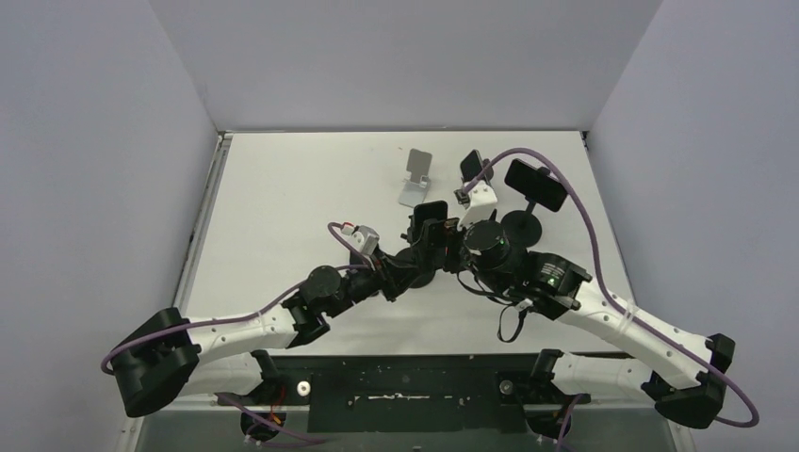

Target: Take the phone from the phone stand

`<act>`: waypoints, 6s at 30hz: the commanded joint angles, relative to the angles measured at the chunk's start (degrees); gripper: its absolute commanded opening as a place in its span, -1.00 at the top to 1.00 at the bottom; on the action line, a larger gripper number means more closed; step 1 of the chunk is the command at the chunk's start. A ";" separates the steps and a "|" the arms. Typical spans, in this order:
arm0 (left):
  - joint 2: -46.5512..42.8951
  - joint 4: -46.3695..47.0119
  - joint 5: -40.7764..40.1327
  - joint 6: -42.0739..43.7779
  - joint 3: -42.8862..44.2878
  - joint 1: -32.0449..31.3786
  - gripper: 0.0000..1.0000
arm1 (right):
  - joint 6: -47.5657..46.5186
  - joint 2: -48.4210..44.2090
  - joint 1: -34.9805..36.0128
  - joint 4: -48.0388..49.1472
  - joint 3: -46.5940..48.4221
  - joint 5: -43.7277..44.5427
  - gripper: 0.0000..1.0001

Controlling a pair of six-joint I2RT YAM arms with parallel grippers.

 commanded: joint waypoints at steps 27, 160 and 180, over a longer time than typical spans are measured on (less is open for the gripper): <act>3.08 12.92 -3.10 -2.22 -1.94 -0.34 1.00 | -6.96 4.44 -6.46 1.06 14.72 -1.19 -1.00; -3.48 1.68 5.11 -10.15 6.80 8.39 0.26 | -10.32 10.14 -4.47 -2.51 14.69 0.15 0.15; -4.71 2.53 5.46 -11.23 5.04 8.89 1.00 | -9.99 10.39 -4.44 -2.80 14.91 0.24 0.16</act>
